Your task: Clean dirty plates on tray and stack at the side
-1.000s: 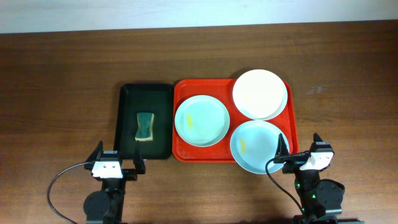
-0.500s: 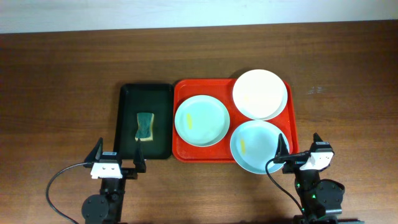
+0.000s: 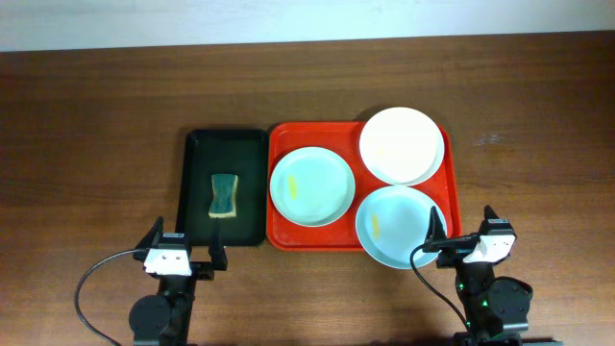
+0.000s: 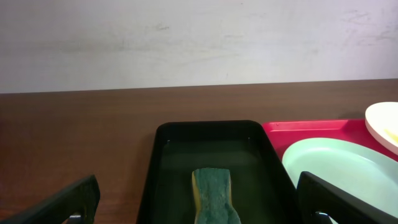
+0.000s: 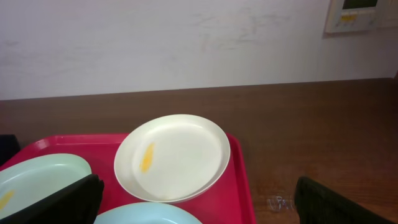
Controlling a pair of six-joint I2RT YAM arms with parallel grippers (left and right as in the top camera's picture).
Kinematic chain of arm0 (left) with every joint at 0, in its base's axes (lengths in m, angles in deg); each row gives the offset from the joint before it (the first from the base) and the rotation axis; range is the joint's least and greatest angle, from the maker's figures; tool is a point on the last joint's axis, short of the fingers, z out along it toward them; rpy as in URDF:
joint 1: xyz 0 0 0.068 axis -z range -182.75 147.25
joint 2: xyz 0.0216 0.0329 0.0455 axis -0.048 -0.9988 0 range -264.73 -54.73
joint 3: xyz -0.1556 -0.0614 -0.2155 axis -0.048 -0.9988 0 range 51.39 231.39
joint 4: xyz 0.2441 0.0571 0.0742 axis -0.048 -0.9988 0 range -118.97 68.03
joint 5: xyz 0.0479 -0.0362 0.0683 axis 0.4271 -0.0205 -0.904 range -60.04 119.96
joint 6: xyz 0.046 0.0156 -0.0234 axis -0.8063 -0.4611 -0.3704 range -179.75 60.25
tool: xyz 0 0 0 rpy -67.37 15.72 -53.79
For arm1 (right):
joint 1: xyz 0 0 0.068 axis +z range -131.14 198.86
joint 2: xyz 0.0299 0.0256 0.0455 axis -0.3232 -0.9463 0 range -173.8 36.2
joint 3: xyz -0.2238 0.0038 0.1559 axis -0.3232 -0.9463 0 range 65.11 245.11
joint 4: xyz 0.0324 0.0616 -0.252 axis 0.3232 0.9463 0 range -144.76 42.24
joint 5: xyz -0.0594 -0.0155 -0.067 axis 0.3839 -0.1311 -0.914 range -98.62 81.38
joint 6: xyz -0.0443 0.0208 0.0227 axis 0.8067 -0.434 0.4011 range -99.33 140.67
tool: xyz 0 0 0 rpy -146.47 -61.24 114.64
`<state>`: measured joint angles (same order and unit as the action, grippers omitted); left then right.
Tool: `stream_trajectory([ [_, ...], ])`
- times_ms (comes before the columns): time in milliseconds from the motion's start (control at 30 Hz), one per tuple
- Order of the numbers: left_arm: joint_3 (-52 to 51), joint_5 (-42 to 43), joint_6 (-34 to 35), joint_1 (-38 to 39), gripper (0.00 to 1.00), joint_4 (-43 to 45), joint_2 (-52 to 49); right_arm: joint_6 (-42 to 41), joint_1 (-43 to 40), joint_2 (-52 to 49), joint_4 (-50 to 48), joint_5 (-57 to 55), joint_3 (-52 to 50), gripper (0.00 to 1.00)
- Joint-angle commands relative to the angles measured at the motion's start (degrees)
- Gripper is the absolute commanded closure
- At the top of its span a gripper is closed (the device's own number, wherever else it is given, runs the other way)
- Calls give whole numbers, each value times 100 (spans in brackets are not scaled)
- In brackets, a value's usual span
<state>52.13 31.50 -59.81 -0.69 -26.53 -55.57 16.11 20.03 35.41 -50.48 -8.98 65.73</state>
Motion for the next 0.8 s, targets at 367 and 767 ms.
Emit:
stream_trajectory([
  [367,7,66,-87,-37,1,0,37,-44,33,39,28,59,-31,1],
  [767,142,238,-85,-37,1,1252,39,-44,33,39,-2,291,-31,1],
])
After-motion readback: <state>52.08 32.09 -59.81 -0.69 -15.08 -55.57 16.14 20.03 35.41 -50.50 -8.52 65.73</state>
